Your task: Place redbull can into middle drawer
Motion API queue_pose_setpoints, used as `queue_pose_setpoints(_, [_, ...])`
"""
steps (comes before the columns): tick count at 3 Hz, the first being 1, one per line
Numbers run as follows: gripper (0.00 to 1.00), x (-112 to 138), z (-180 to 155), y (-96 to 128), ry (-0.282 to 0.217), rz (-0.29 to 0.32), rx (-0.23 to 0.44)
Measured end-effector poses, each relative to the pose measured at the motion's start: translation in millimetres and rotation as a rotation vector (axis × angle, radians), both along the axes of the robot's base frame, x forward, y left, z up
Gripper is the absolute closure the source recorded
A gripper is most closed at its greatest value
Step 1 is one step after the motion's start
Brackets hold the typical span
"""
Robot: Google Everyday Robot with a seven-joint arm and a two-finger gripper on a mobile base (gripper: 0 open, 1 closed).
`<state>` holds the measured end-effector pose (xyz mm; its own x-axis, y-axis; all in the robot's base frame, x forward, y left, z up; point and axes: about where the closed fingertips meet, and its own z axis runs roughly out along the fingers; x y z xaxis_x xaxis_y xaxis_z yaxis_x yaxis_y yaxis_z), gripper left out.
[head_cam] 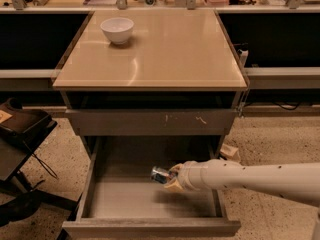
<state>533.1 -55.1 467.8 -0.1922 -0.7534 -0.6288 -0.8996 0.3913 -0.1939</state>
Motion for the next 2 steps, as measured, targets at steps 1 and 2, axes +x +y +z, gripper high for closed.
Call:
queue_pose_setpoints(1, [1.0,-14.2,-40.9,8.0,0.071,-0.006,0.03])
queue_pose_setpoints(2, [1.0,-13.9,-44.0,9.3,0.076,-0.005,0.025])
